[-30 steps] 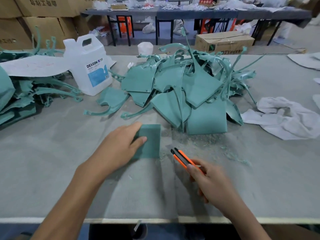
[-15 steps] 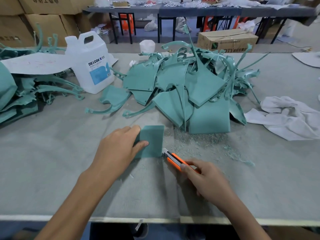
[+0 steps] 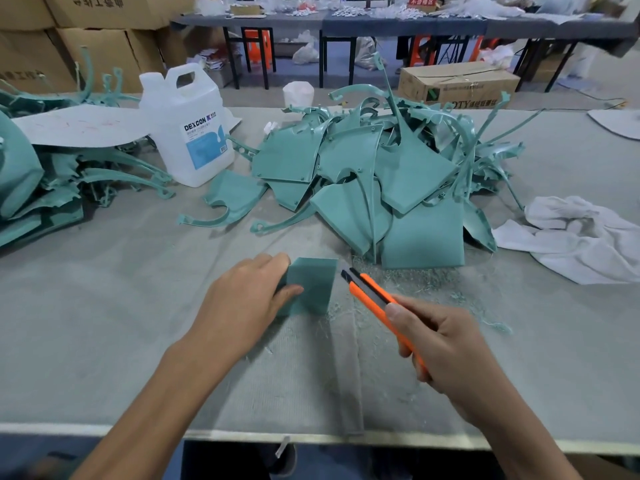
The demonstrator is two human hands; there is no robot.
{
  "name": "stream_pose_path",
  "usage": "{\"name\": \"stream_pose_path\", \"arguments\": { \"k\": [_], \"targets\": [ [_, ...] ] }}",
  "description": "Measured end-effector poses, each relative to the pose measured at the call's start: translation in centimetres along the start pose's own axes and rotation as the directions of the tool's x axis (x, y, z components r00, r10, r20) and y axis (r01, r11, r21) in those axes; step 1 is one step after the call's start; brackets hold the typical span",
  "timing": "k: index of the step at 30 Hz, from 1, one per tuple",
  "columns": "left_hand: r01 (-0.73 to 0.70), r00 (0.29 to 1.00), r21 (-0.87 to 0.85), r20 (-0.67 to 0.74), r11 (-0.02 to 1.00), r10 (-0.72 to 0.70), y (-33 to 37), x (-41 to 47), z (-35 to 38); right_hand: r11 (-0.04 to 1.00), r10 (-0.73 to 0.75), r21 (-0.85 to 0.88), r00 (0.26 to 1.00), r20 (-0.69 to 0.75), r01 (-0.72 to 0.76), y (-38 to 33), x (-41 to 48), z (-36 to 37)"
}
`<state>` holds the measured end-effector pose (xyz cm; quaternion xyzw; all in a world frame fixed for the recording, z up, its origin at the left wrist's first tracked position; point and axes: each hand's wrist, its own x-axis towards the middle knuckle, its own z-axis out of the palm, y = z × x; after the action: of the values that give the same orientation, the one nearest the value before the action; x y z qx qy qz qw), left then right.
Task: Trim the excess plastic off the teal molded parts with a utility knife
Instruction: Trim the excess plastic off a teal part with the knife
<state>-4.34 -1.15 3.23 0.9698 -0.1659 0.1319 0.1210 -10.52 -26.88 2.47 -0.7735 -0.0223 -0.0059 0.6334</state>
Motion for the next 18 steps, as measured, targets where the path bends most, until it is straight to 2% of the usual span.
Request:
{"name": "stream_pose_path", "arguments": {
  "k": [4, 7, 9, 14, 16, 18],
  "targets": [
    [0.025, 1.0, -0.015, 0.006, 1.0, -0.025, -0.1, 0.1, 0.3, 0.974, -0.03, 0.227, 0.994, 0.106, 0.006, -2.7, -0.9, -1.0],
    [0.017, 1.0, -0.006, 0.005, 1.0, -0.017, -0.1, 0.1, 0.2, 0.99, -0.07, 0.121, 0.997, -0.016, 0.071, -2.3, -0.2, -0.8],
    [0.013, 1.0, -0.018, -0.005, 1.0, -0.013, -0.2, 0.1, 0.2, 0.999, -0.01, 0.031, 0.996, -0.087, 0.013, -0.7, 0.5, -0.4],
    [0.018, 1.0, -0.047, 0.01, 0.999, -0.018, -0.3, 0.1, 0.2, 0.96, 0.079, -0.271, 0.997, 0.0, -0.076, 3.6, 0.0, 1.4],
    [0.022, 1.0, -0.048, 0.011, 0.999, -0.021, -0.2, 0.1, 0.3, 0.961, 0.085, -0.268, 0.996, 0.033, -0.073, 3.8, -0.4, 2.0],
    [0.018, 1.0, -0.035, 0.016, 0.999, -0.018, -0.2, 0.1, 0.2, 0.985, 0.083, -0.155, 0.996, 0.017, -0.08, 2.9, -0.5, 2.2]
  ]
}}
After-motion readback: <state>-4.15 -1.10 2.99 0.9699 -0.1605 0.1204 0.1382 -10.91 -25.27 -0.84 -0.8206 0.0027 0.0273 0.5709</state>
